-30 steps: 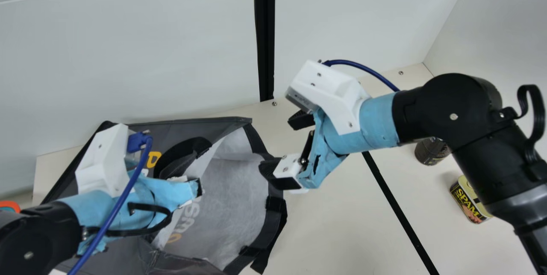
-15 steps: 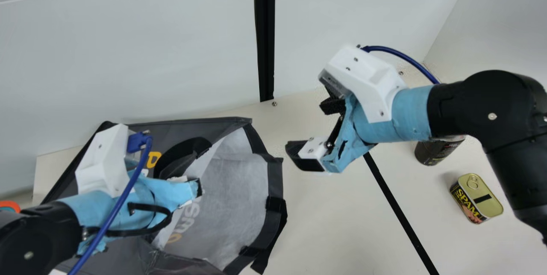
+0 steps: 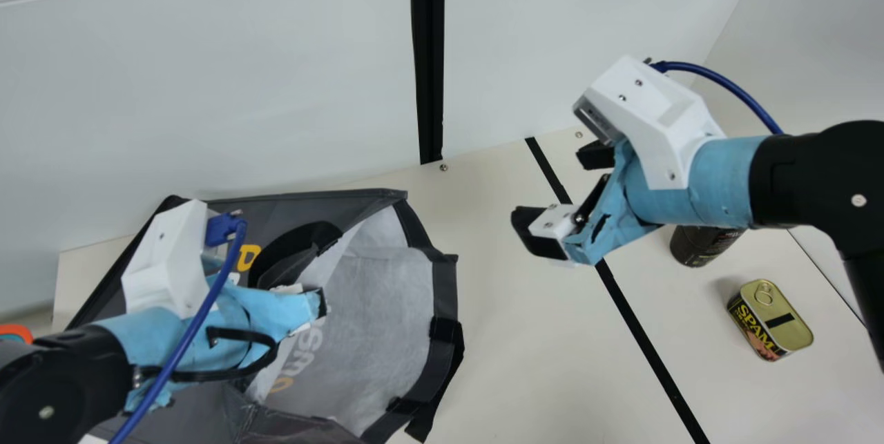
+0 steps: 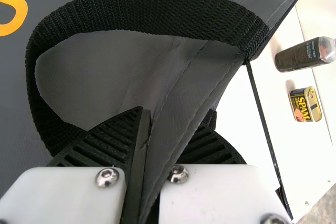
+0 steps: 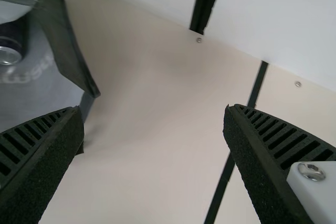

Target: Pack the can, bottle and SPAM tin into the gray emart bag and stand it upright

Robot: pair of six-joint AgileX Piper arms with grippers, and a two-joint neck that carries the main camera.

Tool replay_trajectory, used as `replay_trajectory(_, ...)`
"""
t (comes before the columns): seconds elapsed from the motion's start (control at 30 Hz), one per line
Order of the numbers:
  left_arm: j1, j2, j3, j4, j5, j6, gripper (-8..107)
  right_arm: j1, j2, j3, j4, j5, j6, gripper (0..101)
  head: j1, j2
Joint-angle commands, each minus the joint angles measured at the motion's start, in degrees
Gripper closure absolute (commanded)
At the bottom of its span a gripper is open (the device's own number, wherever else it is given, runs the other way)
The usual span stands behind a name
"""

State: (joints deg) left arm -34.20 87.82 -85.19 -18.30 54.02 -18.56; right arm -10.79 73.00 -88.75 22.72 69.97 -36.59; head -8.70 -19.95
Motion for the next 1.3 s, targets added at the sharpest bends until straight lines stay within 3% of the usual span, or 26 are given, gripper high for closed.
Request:
replay_trajectory(0.0, 0.0, 0.0, 0.0, 0.0, 0.0, 0.0, 107, -0.7, -0.4, 0.1, -0.8, -0.1, 0.4, 6, -1.3, 0.0)
replay_trajectory(1.27, 0.0, 0.0, 0.0, 0.0, 0.0, 0.0, 107, -16.7, -8.8, 3.5, -13.8, -0.1, 6.2, 6, -1.3, 0.0)
